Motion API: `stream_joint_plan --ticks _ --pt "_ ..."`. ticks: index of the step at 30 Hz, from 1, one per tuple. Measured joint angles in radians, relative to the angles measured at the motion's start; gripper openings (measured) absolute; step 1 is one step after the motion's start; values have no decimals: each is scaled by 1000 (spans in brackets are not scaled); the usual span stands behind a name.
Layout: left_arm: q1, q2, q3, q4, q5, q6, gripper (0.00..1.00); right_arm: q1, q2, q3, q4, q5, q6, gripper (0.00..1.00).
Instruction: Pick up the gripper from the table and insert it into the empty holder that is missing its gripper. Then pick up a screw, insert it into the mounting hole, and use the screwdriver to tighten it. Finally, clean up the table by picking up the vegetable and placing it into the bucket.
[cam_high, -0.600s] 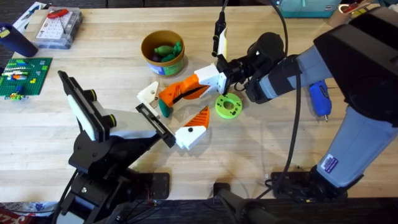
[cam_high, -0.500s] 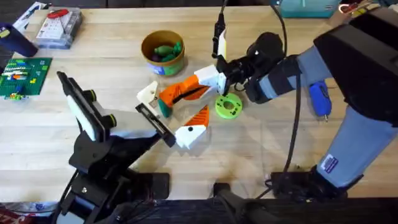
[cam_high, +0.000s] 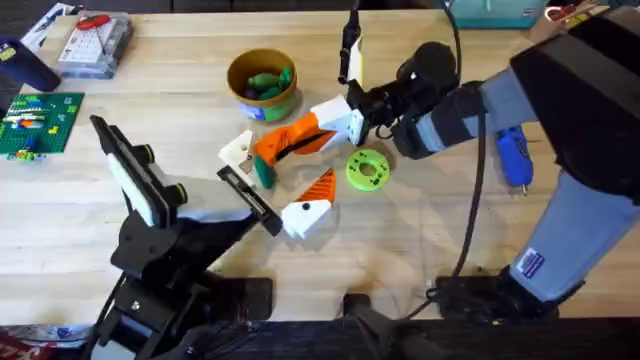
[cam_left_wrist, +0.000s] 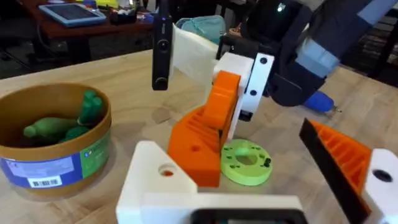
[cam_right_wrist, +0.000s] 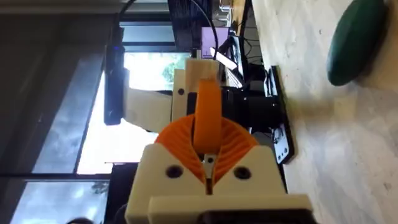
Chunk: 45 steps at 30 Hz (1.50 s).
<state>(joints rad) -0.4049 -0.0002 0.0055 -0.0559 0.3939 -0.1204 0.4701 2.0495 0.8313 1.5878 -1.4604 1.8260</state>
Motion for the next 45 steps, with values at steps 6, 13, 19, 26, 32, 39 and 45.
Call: stream_joint_plan --ticks 6,13,19,26,32,39,45 --pt "0 0 0 1 9 1 995 0 -14 29 -1 -12 3 15" --pt "0 0 0 2 22 2 995 0 -14 38 -5 -22 1 15" --pt "0 0 0 2 29 5 995 24 -14 38 -20 -22 -39 15" --pt "0 0 0 1 29 0 995 57 -14 50 -117 -13 -93 15" --pt "0 0 0 1 30 -3 995 72 -14 52 -132 12 -116 15" --pt "0 0 0 2 36 -2 995 92 -14 52 -138 53 -122 15" --pt "5 0 0 2 30 0 995 99 -14 52 -142 72 -122 15"
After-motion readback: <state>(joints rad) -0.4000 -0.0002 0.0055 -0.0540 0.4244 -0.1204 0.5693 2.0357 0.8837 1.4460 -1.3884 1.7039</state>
